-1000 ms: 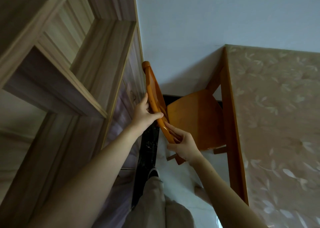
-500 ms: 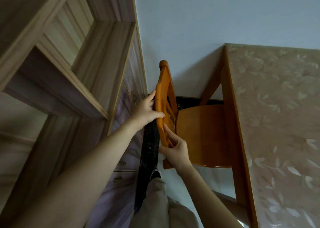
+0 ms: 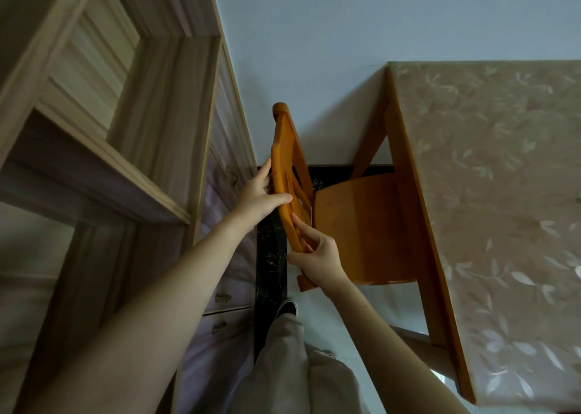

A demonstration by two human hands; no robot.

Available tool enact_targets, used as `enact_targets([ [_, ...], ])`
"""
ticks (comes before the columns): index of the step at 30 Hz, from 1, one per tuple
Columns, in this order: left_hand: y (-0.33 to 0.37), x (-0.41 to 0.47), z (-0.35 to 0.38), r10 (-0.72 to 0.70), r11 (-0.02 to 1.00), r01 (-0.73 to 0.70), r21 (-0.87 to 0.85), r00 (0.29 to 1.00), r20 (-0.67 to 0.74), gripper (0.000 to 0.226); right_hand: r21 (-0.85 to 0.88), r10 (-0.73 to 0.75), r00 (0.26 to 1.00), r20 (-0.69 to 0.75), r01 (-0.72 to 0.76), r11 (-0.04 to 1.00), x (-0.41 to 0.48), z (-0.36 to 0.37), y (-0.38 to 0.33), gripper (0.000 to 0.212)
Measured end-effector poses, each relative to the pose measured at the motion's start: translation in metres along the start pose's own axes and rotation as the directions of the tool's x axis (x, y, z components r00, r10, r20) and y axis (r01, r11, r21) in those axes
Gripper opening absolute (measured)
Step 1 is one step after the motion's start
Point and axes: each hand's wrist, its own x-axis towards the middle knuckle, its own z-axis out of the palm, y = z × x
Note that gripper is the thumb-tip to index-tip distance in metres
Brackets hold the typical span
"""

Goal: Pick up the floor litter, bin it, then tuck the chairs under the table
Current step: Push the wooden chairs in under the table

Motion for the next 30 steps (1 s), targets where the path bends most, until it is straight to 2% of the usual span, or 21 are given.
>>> enact_targets([
  [5,-0.008,-0.022,0.005,0.054,0.998,-0.054,-0.043,0.998,0.009,0.086,-0.02,0.005,0.999,-0.043,-0.006,1.0,-0.008,0.004,0.001,0.077],
  [11,-0.026,-0.043,0.008,0.063,0.996,-0.06,-0.065,0.997,0.052,0.097,-0.188,-0.083,0.994,-0.065,0.07,0.98,-0.035,0.017,0.018,0.091],
  [18,-0.03,-0.044,0.013,0.064,0.994,-0.063,-0.086,0.998,0.016,0.092,-0.21,-0.057,0.997,-0.053,0.045,0.977,-0.03,0.011,0.022,0.092],
  [30,-0.011,-0.015,0.013,0.067,0.996,-0.069,-0.058,0.997,-0.03,0.09,-0.257,-0.117,0.992,-0.044,0.102,0.961,0.002,-0.002,0.014,0.093],
])
